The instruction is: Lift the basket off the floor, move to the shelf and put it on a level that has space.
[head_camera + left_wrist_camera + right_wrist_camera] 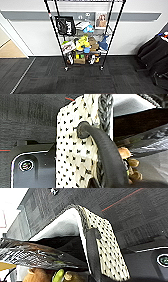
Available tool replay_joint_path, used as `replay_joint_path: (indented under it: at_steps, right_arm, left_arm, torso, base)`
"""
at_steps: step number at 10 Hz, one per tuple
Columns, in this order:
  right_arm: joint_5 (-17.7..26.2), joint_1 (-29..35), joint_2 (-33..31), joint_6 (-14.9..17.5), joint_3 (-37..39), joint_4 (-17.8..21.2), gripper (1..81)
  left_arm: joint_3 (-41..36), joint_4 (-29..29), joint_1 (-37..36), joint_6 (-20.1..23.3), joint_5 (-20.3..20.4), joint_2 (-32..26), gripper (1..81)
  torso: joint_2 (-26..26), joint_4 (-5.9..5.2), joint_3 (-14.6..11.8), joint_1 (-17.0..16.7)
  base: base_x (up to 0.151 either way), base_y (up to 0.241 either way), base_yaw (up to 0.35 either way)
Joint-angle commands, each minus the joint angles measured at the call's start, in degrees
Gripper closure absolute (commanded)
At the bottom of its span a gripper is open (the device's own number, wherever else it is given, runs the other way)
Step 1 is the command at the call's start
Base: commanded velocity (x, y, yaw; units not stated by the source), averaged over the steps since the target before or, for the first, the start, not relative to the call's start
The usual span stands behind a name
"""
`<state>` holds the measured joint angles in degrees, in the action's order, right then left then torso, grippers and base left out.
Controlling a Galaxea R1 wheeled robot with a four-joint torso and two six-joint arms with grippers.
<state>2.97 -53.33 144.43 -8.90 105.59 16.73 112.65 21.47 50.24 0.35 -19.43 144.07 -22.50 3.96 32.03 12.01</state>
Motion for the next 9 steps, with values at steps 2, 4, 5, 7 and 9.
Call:
replay_joint_path:
  at_steps: [2,4,5,7,9]
  right_arm:
    - [2.3,4.68,-1.84,-0.59,-2.42,0.94,81.1]
    - [2.3,4.24,-1.75,-0.59,-2.6,0.94,81.1]
    - [2.3,4.06,-1.75,-0.59,-2.6,0.94,81.1]
    - [2.3,3.71,-1.75,-0.59,-2.77,0.94,81.1]
    - [2.3,3.36,-1.75,-0.59,-2.6,0.94,81.1]
  left_arm:
    - [-2.86,1.12,-4.31,0.88,-4.65,-2.81,81.1]
    - [-4.54,0.86,-3.78,0.88,-4.39,-3.43,81.1]
    - [-4.98,0.86,-3.52,0.88,-4.39,-3.43,81.1]
    - [-5.07,0.86,-3.17,0.88,-4.39,-3.34,81.1]
    - [-5.07,0.86,-3.17,0.88,-4.47,-3.26,81.1]
  torso:
    - [-0.04,-0.02,-6.25,0.0]
    - [-0.06,-0.02,-9.79,-0.05]
    - [-0.06,-0.02,-11.73,-0.05]
    - [-0.09,-0.02,-15.32,-0.07]
    - [-0.13,-0.02,-13.6,-0.13]
  base:
    - [0.0,0.0,0.0]
    - [0.0,0.0,0.0]
    - [0.0,0.0,0.0]
    - [0.0,0.0,0.0]
    - [0.0,0.0,0.0]
